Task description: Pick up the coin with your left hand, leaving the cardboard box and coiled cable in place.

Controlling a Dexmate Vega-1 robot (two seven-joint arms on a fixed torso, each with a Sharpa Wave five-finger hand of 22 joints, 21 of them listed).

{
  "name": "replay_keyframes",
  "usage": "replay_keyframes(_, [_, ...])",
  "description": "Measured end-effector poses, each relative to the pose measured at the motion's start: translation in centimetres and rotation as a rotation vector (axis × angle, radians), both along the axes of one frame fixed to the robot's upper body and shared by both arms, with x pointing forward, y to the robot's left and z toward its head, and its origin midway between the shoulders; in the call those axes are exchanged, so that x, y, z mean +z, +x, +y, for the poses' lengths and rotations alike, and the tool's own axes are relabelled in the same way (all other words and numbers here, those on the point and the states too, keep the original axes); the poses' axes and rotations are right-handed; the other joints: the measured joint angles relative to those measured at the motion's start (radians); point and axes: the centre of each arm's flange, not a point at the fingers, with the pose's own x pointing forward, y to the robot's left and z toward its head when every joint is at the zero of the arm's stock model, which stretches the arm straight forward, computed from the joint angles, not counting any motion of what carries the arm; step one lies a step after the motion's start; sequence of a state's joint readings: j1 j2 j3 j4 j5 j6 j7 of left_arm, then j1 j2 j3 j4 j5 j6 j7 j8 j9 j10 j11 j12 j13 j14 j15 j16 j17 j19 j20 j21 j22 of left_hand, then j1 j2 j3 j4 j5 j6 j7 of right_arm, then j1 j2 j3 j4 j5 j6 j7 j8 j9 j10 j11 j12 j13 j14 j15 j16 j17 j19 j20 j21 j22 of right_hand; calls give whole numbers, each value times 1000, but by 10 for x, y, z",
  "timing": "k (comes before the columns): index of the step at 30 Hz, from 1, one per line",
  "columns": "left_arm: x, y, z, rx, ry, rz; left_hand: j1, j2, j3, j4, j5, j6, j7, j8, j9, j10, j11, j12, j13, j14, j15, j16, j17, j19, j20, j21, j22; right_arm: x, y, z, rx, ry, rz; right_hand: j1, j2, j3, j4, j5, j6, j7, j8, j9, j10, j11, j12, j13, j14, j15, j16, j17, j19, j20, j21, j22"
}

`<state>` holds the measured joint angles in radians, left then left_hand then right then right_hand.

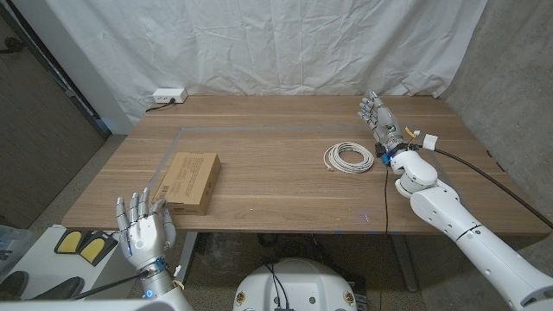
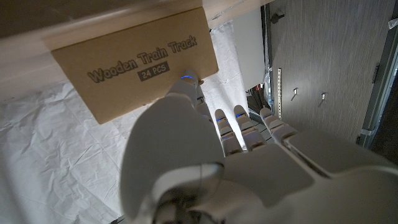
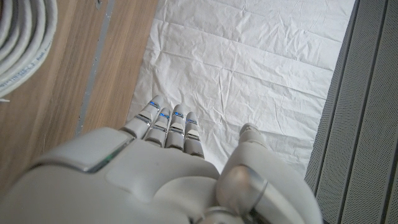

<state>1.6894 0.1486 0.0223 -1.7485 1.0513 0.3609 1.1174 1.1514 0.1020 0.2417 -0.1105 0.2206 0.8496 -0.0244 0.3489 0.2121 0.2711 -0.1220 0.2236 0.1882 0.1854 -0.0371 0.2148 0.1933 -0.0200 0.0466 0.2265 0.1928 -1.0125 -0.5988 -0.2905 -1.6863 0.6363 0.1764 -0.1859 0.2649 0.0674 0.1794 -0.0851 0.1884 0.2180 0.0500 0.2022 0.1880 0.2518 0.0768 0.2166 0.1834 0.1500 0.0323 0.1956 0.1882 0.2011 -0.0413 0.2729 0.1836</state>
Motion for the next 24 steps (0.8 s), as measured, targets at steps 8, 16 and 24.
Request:
replay_keyframes(8, [6,3,2,3,8,-15,-4,18,8,8,-2,41,25,4,25,11,0,0,0,12,-2,3,0,11,0,5,0,-1,0,-2,-6,3,2,0,0,0,0,0,4,-4,0,0,5,-5,0,0,0,0,0,0,0,0,-8,0])
replay_keyframes(16, [11,6,3,1,15,-29,-10,24,11,11,-14,73,39,12,19,27,-5,0,0,26,-3,4,0,11,0,7,0,-2,-2,-5,-13,8,2,-7,7,0,0,0,4,-4,0,0,5,-5,0,0,4,4,0,0,0,0,-8,0])
replay_keyframes(24, [13,7,3,0,19,-41,2,38,21,10,-21,91,39,35,17,43,-7,0,0,41,-2,4,0,16,5,10,0,-3,-3,-8,-20,13,4,-11,3,0,0,0,4,-4,0,0,5,-5,0,0,4,4,0,0,0,0,-8,0])
